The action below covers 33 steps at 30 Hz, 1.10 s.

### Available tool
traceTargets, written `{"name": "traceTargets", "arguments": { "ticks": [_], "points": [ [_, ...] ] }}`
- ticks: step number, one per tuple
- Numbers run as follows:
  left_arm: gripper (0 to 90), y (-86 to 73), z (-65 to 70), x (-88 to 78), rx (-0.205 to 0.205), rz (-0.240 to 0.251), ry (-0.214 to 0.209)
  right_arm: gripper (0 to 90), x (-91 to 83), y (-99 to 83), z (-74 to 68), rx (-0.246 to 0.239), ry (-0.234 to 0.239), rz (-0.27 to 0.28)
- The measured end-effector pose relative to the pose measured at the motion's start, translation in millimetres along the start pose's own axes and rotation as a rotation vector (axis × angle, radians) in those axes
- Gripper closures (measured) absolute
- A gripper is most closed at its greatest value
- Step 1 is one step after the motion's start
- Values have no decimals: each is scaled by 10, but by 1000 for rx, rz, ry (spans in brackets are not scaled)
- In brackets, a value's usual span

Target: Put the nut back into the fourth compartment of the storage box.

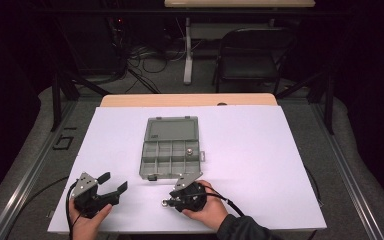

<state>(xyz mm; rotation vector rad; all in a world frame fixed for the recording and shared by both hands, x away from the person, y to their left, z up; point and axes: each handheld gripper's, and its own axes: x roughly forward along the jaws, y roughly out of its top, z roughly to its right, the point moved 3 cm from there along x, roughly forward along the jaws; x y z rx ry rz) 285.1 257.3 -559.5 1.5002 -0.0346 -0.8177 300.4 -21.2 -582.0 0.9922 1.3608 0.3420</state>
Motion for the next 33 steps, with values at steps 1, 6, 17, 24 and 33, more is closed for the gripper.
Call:
{"name": "traceTargets", "arguments": {
  "ticks": [1,6,17,24,33],
  "points": [
    [233,0,0,0,0,0,0,680,3,-1,2,0,2,0],
    [233,1,2,1,2,-1,0,692,20,-10,3,-5,3,-12],
    [233,0,1,0,1,-1,0,702,6,-9,-8,-11,-16,-21],
    [233,0,0,0,0,0,1,702,-61,26,4,-3,-26,-18],
    [233,0,1,-1,-1,0,1,702,-362,258,116,8,-64,4]
  ]
}}
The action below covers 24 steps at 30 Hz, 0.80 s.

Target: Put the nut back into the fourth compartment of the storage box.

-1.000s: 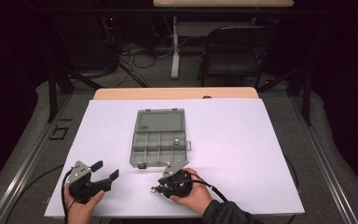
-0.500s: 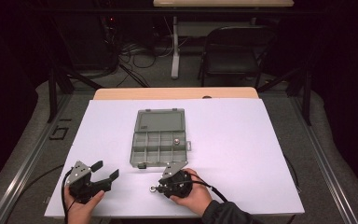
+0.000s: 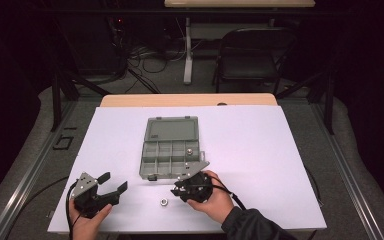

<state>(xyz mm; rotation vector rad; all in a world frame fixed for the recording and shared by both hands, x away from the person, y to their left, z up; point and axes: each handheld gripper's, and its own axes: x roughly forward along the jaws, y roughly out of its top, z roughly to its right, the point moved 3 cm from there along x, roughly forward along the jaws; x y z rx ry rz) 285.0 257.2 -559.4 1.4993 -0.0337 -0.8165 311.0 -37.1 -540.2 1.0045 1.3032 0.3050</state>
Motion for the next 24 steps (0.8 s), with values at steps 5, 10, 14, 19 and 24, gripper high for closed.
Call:
{"name": "traceTargets", "arguments": {
  "ticks": [5,10,14,19,24],
  "points": [
    [233,0,-1,0,0,0,0,702,-176,165,124,11,-21,3],
    [233,1,-3,0,-3,3,-2,702,-304,321,285,22,-55,-17],
    [233,1,-1,2,1,0,0,702,-318,403,439,40,-87,-22],
    [233,1,-3,6,-1,2,-3,702,-273,514,728,86,-156,-30],
    [233,1,-7,3,-2,0,-5,702,-165,547,998,148,-215,-37]
  ]
}}
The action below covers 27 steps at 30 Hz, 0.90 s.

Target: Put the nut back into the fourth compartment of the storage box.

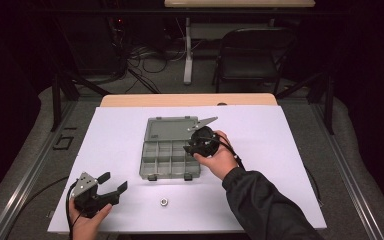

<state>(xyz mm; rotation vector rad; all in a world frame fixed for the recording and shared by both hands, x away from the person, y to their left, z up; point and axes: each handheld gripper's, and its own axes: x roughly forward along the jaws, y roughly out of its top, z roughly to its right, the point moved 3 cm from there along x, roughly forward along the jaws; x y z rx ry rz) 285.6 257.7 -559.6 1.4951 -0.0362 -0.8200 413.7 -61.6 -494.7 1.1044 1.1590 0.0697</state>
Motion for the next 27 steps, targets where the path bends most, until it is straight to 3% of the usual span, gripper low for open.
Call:
{"name": "traceTargets", "arguments": {
  "ticks": [5,6,9,10,16,20,23,26,27],
  "points": [
    [233,0,-4,-1,0,0,1,702,160,1,146,47,-47,11],
    [233,1,-4,-1,0,0,1,702,183,-8,163,50,-54,-22],
    [233,2,0,-1,1,4,-2,702,260,-26,183,57,-66,-35],
    [233,2,1,-2,2,3,-2,701,299,-31,188,62,-68,-10],
    [233,2,-1,-2,2,3,-3,702,367,-83,236,62,-89,-66],
    [233,3,0,0,4,2,-3,701,393,-104,265,79,-93,-57],
    [233,5,1,0,6,2,-4,701,419,-116,260,65,-94,-56],
    [233,4,1,-2,4,2,-3,698,416,-127,245,50,-98,-89],
    [233,3,0,-3,3,3,-3,672,434,-130,243,53,-100,-63]
  ]
}}
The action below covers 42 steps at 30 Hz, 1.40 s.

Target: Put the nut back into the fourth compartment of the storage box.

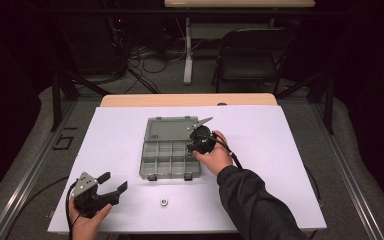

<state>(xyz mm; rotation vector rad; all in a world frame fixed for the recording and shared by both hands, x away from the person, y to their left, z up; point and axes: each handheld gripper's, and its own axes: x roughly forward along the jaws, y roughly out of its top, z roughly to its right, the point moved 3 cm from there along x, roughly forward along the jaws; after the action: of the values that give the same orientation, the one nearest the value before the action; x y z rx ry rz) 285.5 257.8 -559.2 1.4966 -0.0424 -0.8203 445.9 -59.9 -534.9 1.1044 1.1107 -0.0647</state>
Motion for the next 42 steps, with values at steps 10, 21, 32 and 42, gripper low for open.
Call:
{"name": "traceTargets", "arguments": {
  "ticks": [10,21,32,42],
  "points": [
    [233,-2,-2,-3,-1,-3,4,495,-184,23,-31,-36,-6,20],
    [233,-3,1,2,-1,-1,3,502,-527,-70,-82,-55,30,45],
    [233,-2,2,5,-1,-1,4,603,-716,-196,-343,-94,119,40],
    [233,-3,5,4,2,-4,7,615,-642,-376,-792,-164,209,10]
  ]
}}
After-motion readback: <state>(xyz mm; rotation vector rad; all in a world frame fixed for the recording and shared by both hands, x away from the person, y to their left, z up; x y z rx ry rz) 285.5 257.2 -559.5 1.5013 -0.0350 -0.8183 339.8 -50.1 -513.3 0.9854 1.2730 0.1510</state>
